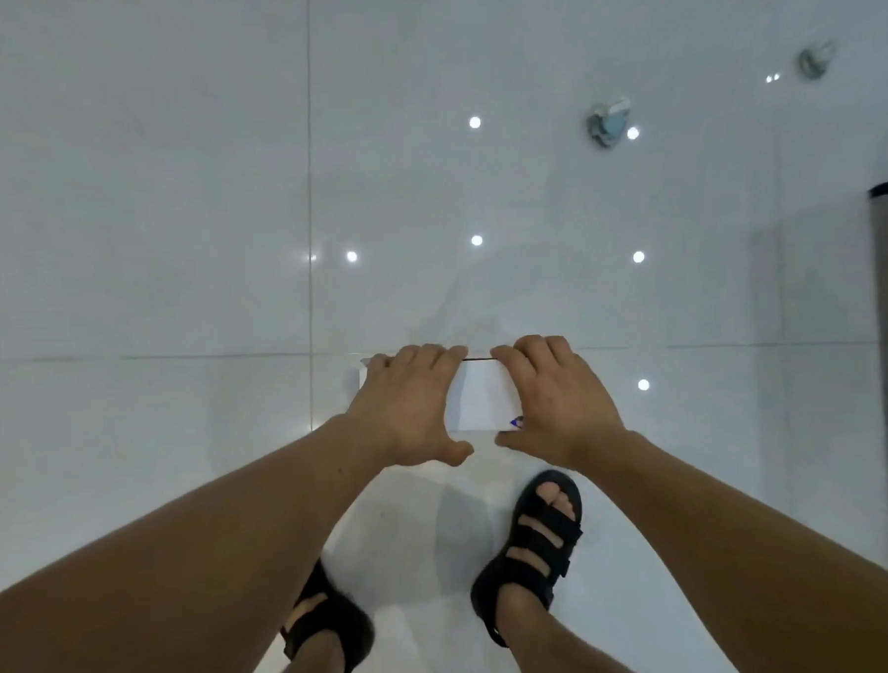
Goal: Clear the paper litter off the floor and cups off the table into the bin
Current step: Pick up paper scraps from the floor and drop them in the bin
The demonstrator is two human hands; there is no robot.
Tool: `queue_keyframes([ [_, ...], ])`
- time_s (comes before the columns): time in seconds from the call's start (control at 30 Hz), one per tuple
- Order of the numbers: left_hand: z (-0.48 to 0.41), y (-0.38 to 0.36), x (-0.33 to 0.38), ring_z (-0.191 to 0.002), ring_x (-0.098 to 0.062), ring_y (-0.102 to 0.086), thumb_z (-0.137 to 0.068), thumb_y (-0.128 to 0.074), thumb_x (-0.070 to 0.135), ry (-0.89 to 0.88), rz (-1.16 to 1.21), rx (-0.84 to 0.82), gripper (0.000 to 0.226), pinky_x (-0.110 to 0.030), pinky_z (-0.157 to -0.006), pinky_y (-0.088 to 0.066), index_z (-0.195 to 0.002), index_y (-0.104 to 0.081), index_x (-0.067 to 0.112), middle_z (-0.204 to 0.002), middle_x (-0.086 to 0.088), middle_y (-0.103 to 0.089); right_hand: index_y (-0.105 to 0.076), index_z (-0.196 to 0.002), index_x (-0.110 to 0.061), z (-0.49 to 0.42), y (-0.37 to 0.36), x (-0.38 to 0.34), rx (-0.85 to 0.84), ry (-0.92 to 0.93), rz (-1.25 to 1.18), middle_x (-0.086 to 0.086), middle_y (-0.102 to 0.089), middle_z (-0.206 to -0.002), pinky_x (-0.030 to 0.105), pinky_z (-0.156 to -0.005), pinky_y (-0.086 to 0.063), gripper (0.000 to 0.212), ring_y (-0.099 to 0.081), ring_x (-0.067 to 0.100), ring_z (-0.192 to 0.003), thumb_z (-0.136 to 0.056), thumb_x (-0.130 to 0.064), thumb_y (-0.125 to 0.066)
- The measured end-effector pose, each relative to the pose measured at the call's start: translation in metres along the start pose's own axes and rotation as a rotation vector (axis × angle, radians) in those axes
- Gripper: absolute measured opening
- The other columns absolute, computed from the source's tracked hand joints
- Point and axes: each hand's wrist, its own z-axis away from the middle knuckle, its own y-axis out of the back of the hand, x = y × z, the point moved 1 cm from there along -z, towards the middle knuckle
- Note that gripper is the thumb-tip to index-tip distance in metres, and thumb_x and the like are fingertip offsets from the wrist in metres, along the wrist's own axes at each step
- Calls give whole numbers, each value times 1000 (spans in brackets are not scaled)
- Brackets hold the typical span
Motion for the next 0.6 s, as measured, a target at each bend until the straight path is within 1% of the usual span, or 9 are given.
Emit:
queue_keyframes([
  [0.07,9,37,24,-126,-21,-39,-63,-67,66,-22,-95,63,102,-52,-109,-13,-145,-20,26,-137,3,-41,-43,-137,-18,18,44,5,35,1,-46,3,-47,-126,38,-93,-44,93,-42,24,-113,-60,-49,-83],
  [0.1,12,56,36,-123,-21,-41,-63,-67,64,-33,-112,84,99,-52,-109,-12,-143,-24,25,-134,3,-44,-43,-137,-18,26,65,9,53,6,-62,3,-48,-126,38,-93,-44,92,-42,23,-113,-60,-49,-84],
  [0.2,16,110,74,-109,-19,-48,-62,-66,64,-68,-100,103,87,-41,-99,-30,-133,-35,25,-122,4,-50,-40,-143,-19,52,124,26,109,0,-96,3,-47,-132,39,-95,-44,97,-43,25,-118,-61,-47,-84],
  [0.27,16,141,94,-104,-19,-49,-61,-64,65,-42,-90,112,84,-36,-88,-35,-129,-38,24,-117,5,-51,-26,-152,-22,65,157,42,146,-36,-125,3,-36,-146,39,-100,-42,107,-35,26,-130,-65,-47,-82],
  [0.33,13,165,106,-103,-18,-49,-60,-64,66,34,-77,101,83,-34,-83,-34,-128,-38,24,-116,5,-50,-7,-156,-27,74,185,61,168,-96,-153,2,-17,-159,39,-107,-36,114,-21,24,-140,-70,-50,-78],
  [0.37,11,175,111,-103,-18,-49,-60,-63,66,71,-68,101,83,-34,-81,-34,-128,-38,25,-115,5,-50,-1,-156,-29,76,196,72,166,-133,-157,1,-9,-161,39,-110,-33,113,-15,23,-143,-73,-52,-76],
  [0.43,4,193,117,-103,-19,-49,-60,-62,67,120,-55,104,84,-34,-81,-35,-128,-38,24,-114,4,-50,2,-155,-28,76,215,94,129,-210,-149,0,-1,-162,39,-112,-32,108,-10,23,-146,-79,-55,-69],
  [0.53,-18,216,113,-105,-20,-48,-60,-61,68,152,-28,110,87,-35,-82,-38,-130,-36,23,-117,4,-49,1,-155,-26,55,233,121,66,-338,-135,-1,1,-162,39,-111,-33,98,-9,24,-146,-85,-55,-62],
  [0.6,-40,230,103,-103,-19,-49,-60,-62,67,177,-3,128,85,-33,-77,-36,-129,-37,23,-115,5,-49,-1,-155,-26,30,243,131,72,-405,-152,-1,-2,-161,39,-108,-37,93,-14,24,-145,-87,-52,-60],
])
